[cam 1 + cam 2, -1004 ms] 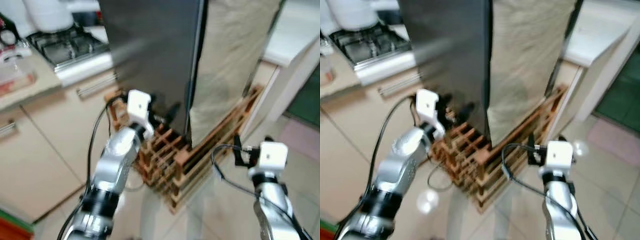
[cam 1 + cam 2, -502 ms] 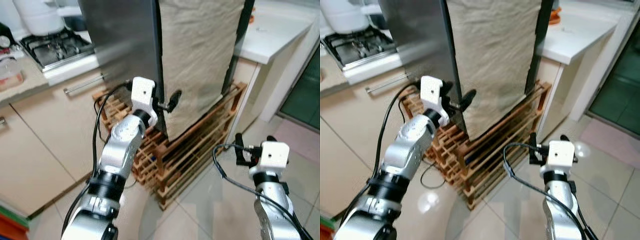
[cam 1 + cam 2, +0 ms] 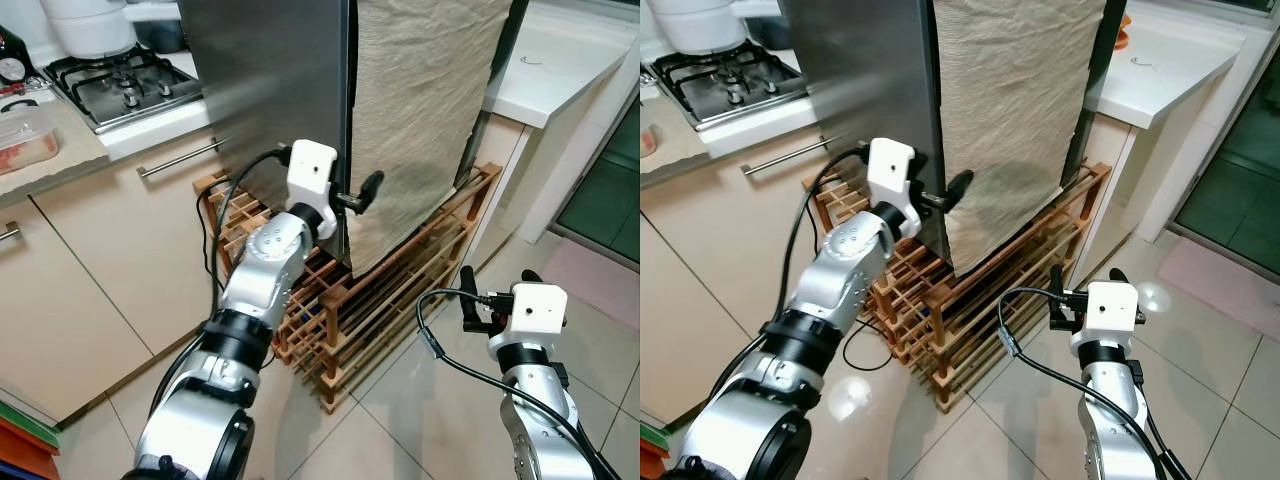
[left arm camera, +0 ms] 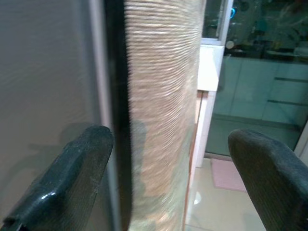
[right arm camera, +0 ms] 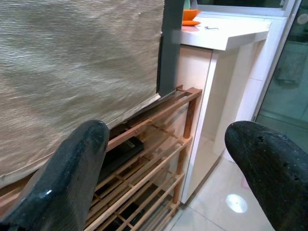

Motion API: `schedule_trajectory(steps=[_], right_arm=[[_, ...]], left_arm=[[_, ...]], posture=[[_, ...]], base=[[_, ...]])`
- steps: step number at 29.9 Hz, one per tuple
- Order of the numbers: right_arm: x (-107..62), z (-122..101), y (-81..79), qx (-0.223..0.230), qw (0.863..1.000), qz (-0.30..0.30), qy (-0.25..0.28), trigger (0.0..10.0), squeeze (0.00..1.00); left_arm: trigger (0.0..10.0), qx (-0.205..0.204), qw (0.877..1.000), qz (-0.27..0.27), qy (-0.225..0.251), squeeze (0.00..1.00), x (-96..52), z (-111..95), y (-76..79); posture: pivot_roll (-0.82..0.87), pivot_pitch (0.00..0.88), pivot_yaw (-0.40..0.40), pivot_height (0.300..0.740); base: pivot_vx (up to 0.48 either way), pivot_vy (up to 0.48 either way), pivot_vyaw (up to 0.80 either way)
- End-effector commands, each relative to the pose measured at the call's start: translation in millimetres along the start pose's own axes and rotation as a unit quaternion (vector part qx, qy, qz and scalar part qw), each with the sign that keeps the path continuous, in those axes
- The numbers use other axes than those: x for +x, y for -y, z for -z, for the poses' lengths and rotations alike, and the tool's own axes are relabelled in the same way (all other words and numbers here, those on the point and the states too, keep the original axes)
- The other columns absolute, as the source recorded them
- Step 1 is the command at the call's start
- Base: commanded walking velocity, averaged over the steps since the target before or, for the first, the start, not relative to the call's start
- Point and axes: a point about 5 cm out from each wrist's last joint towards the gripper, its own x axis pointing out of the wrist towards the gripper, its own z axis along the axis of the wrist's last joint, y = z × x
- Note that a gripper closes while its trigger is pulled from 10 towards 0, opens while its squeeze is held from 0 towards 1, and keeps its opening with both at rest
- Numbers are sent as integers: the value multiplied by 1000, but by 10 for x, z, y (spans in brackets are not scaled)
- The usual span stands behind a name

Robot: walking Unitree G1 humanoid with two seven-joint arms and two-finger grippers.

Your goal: Restocking fridge

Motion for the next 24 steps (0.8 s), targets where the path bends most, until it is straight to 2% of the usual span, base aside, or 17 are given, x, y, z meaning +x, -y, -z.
schedule_trajectory(steps=[1,15,17,21,23,24], right_arm=[[11,-12,20,-5,1000,3,0,10000,0],[-14,12,22,-6,1000,1,-6,10000,0],[-16,25,25,-6,1000,1,-9,10000,0],[-11,25,26,-6,1000,1,-10,10000,0],[-11,25,26,-6,1000,1,-10,10000,0],[-11,26,26,-6,1000,1,-10,10000,0]], left_arm=[[10000,8,1000,10,5,0,50,-37,21],[10000,-4,1000,-10,-7,0,166,-30,35],[10000,-24,1000,2,-16,0,192,13,120],[10000,-24,998,57,-10,0,215,12,301],[10000,-24,998,57,-10,0,215,12,301],[10000,-22,996,86,-4,0,214,-1,386]], posture=[[-89,28,47,736],[-98,36,45,736],[-97,38,45,736],[-98,40,43,736],[-98,40,43,736],[-98,40,43,736]], base=[[0,0,0],[0,0,0],[0,0,0],[0,0,0],[0,0,0],[0,0,0]])
